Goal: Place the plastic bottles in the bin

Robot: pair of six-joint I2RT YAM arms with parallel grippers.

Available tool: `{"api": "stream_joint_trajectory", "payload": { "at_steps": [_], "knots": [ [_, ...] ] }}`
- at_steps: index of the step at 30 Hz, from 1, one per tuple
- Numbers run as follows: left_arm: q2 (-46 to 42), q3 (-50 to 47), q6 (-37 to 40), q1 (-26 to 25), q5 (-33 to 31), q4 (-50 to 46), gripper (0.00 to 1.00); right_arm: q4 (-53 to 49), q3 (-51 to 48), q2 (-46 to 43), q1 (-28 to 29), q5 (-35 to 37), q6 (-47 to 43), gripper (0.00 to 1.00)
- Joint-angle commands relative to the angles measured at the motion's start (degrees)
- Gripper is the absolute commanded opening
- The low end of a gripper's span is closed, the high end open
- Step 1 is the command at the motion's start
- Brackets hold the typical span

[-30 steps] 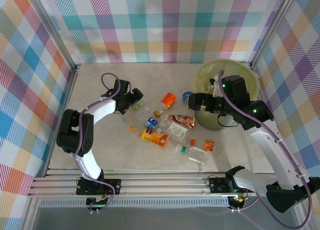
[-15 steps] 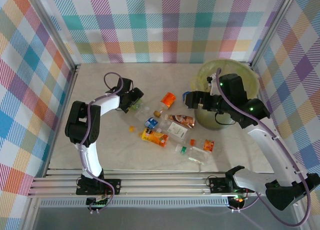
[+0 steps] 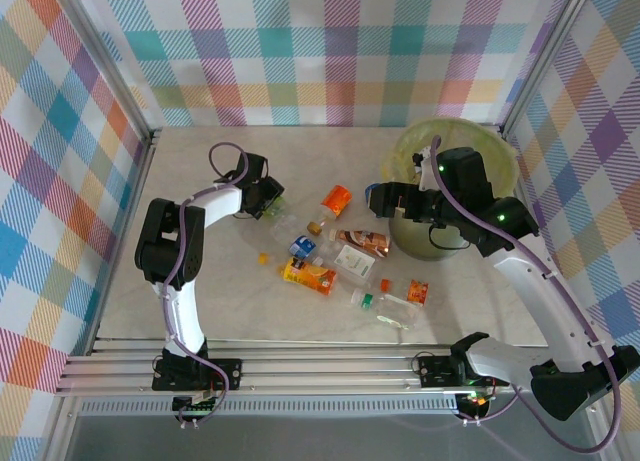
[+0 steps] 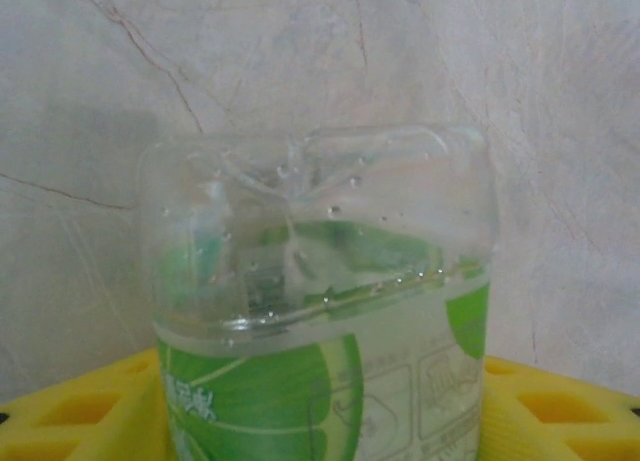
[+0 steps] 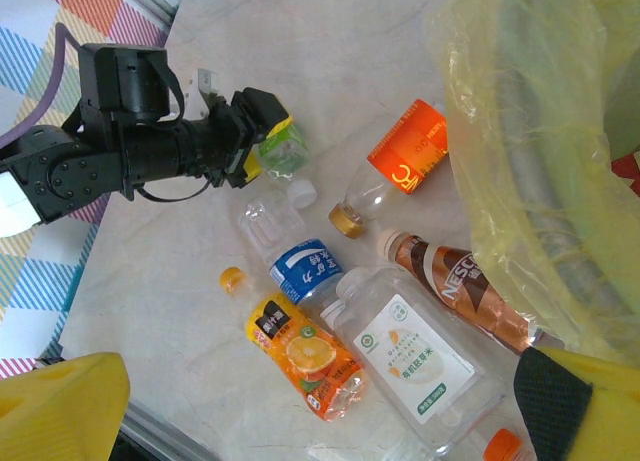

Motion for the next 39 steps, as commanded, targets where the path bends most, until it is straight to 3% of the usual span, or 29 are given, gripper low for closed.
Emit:
{"api": "stream_joint_trajectory", "payload": {
  "at_steps": [1, 19, 30, 39],
  "knots": [
    [-0.85, 2.48, 1.24, 0.72, -1.46, -1.74, 0.59, -0.16, 0.79, 0.87, 0.04, -0.01, -0.34, 1.0],
    [-15.97, 6.56, 8.32, 1.16, -2.09, -3.29, 0.48, 2.0, 5.21, 0.48, 0.04, -2.79, -1.57, 1.0],
    [-28.75, 5.56, 8.26, 0.13, 8.08, -3.94, 0.47, 9.41, 3.21, 0.79, 0.8, -10.14, -1.12, 1.0],
    [-35.7, 2.88, 3.62, -3.89, 12.83, -1.13, 0.47, 14.39, 2.23, 4.27, 5.67, -9.24, -2.7, 1.0]
  ]
}}
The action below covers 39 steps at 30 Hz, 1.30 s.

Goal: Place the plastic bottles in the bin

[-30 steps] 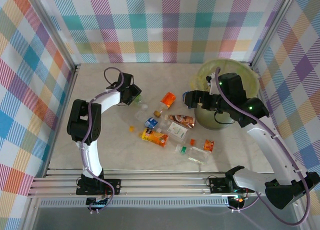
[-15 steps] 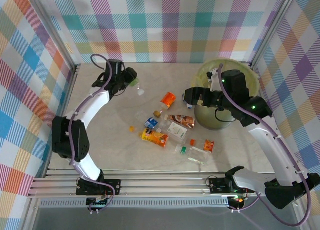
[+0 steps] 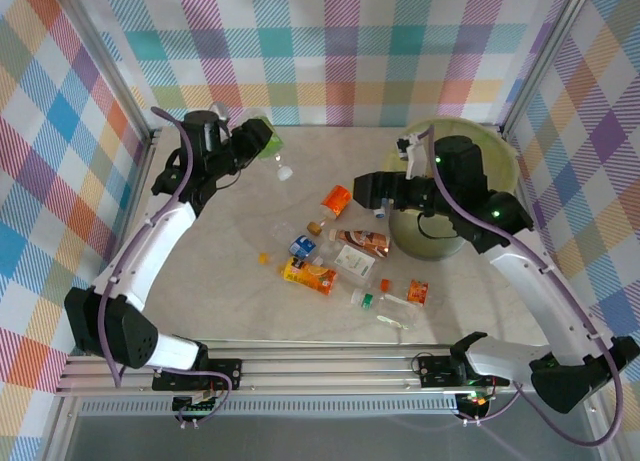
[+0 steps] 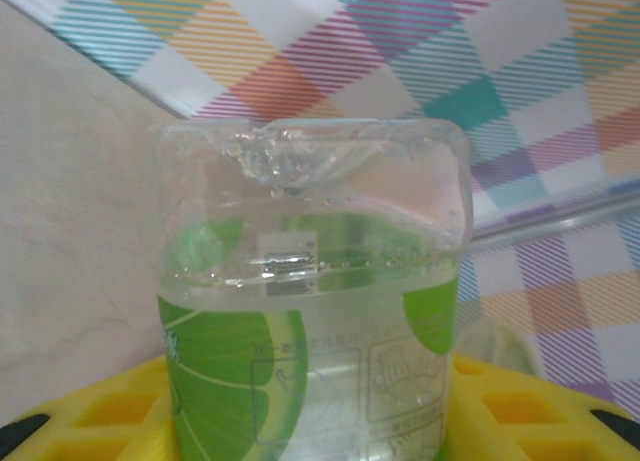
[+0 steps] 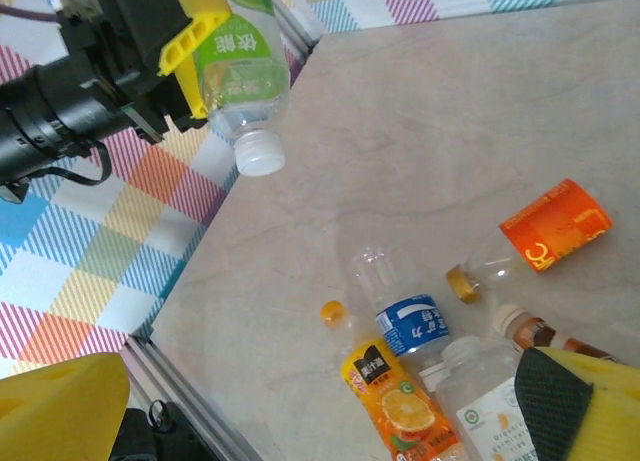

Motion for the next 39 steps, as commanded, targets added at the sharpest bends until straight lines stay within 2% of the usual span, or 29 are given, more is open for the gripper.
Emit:
{"api": "stream_joint_trajectory", "payload": {
  "at_steps": [1, 9, 14, 21, 32, 35, 39],
  "knots": [
    [-2.67, -1.56, -2.35, -2.11, 3.3, 1.4, 0.47, 4.42, -0.54, 2.4, 2.05, -0.95, -1.55, 1.0],
    [-3.59, -1.79, -4.04, -7.24, 4.37, 1.52, 0.46, 11.67, -0.36, 7.06, 6.16, -0.08, -2.17, 1.0],
    [-3.07, -2.18, -4.53, -9.69, 5.32, 2.23, 0.46, 16.52, -0.47, 10.27, 6.74, -0.91, 0.9, 1.0],
    [-3.05, -2.39, -4.98, -11.18, 5.91, 3.04, 0.46, 20.55, -0.51, 13.78, 6.74, -0.79, 4.18, 1.0],
    [-1.99, -2.6, -5.77, -12.1, 6.58, 3.82, 0.46, 28.11, -1.74, 16.92, 6.76, -4.89, 6.8, 0.99],
    [-1.8, -2.58, -5.96, -12.1, 6.65, 3.82, 0.47, 28.82, -1.91, 17.47, 6.72, -5.16, 7.04, 0.95],
    [-1.57, -2.61, -6.12, -12.18, 7.02, 3.91, 0.47, 29.65, -2.21, 18.07, 6.74, -5.6, 7.32, 0.83]
  ]
}}
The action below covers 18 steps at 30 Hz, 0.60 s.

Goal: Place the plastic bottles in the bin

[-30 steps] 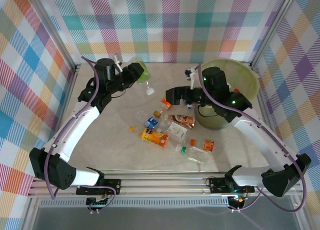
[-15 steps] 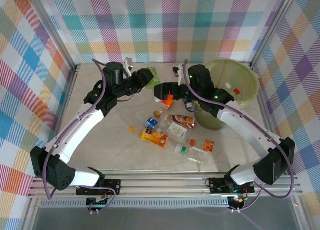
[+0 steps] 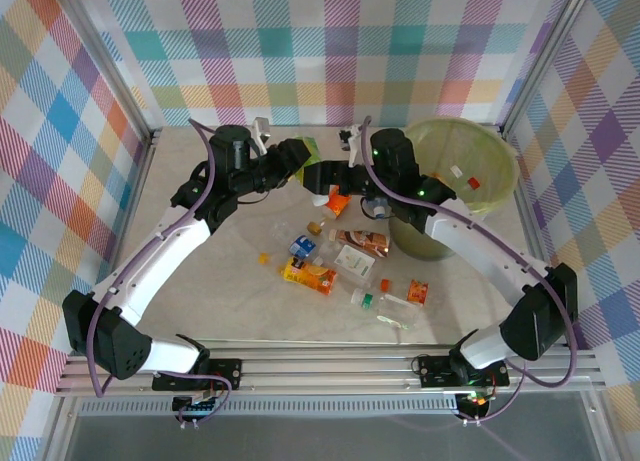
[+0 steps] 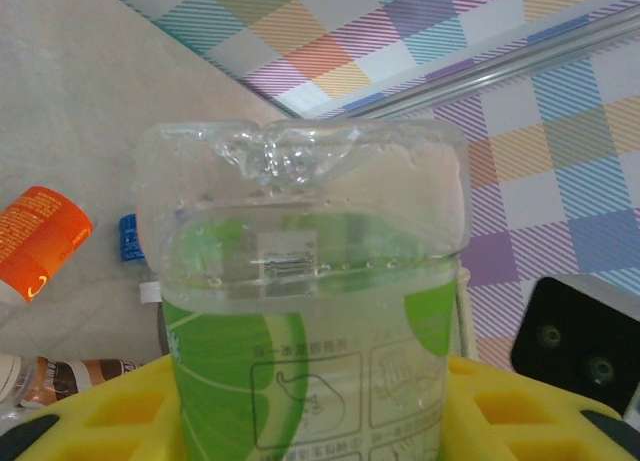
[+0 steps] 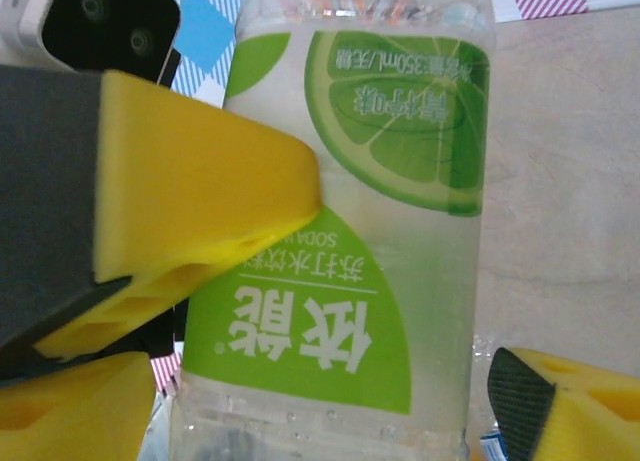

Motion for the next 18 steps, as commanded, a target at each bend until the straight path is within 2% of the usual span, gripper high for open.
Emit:
{"api": "stream_joint_trajectory", "payload": {
  "at_steps": [1, 6, 10, 15, 16, 18],
  "knots": [
    [0.3, -0.54, -0.53, -0.81, 1.29, 3.11, 0.47, 3.25, -0.67, 0.94, 0.14, -1.66, 0.48, 0.81],
    [0.66, -0.46, -0.86, -0.88, 2.14, 3.83, 0.47, 3.63, -1.2, 1.11, 0.14, -1.44, 0.57, 0.79],
    [0.88, -0.49, -0.97, -0.88, 2.36, 3.79, 0.47, 3.93, -1.51, 0.92, 0.14, -1.13, 0.49, 0.57],
    [0.87, -0.64, -0.65, -0.88, 1.76, 3.08, 0.5, 3.85, -1.73, 0.25, 0.14, -0.66, 0.04, 0.47],
    [0.89, -0.66, -0.54, -0.88, 1.53, 2.83, 0.52, 3.78, -1.82, 0.09, 0.14, -0.41, -0.09, 0.47],
    [0.7, -0.7, -0.39, -0.88, 0.89, 2.38, 0.64, 3.59, -2.2, -0.44, 0.08, 0.47, -0.13, 0.46]
  ]
}}
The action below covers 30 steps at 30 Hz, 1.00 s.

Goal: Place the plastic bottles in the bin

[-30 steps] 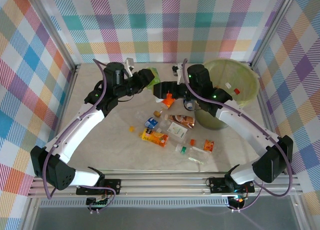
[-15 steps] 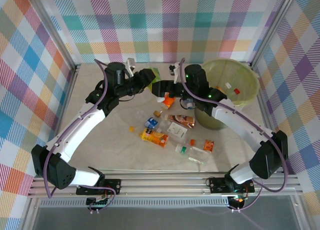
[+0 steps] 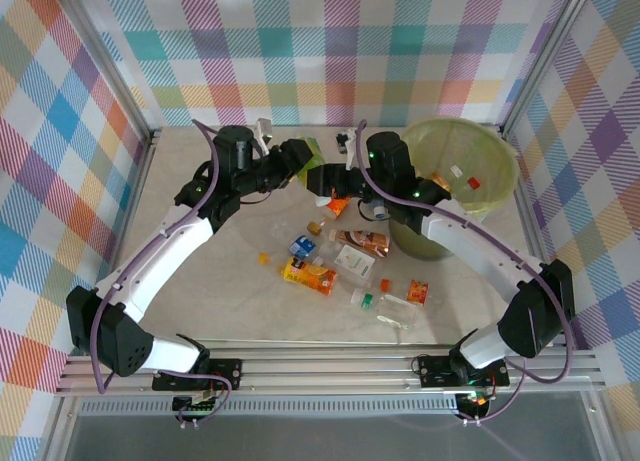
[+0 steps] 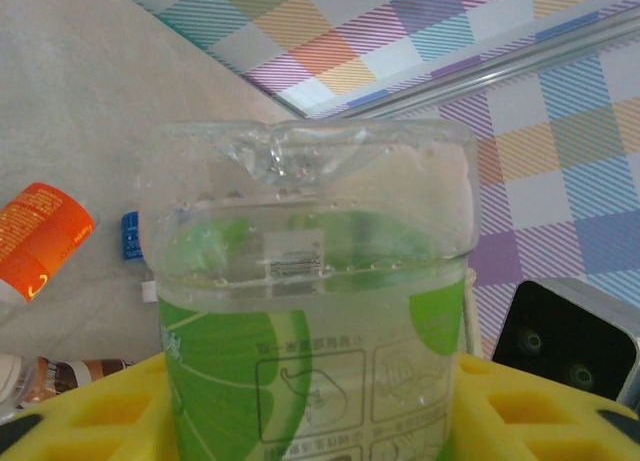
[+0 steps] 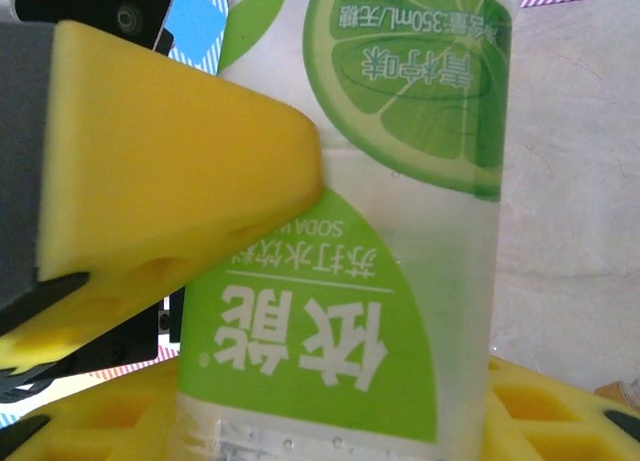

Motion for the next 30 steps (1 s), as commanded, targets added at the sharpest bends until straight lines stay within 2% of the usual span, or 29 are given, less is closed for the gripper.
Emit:
{"api": "stream_joint_trajectory", "payload": {
  "at_steps": [1, 3, 8, 15, 24, 30],
  "knots": [
    [-0.37, -0.2, 0.0, -0.88, 0.43, 1.41, 0.77, 1.84, -1.12, -1.64, 0.12, 0.51, 0.01, 0.46],
    [-0.79, 0.04, 0.54, -0.88, -0.08, 1.23, 1.0, 1.22, -1.49, -2.36, 0.12, 1.61, -0.2, 0.46],
    [-2.8, 1.87, 4.72, -0.88, -2.73, -2.21, 1.0, -1.35, -1.96, -4.4, 0.12, 4.54, -0.98, 0.46],
    [-10.86, 0.86, 11.4, -0.88, -13.38, -7.6, 1.0, -8.99, -1.65, -8.96, 0.12, 12.53, -2.85, 0.46],
    [-22.17, -6.59, 16.04, -0.8, -28.28, -7.86, 1.0, -21.97, 3.55, -14.87, -0.13, 27.02, -7.61, 0.46],
    [-25.76, -10.85, 16.75, -0.8, -32.71, -7.25, 1.0, -33.05, 9.87, -16.33, -3.04, 37.52, -10.97, 0.46]
  ]
}}
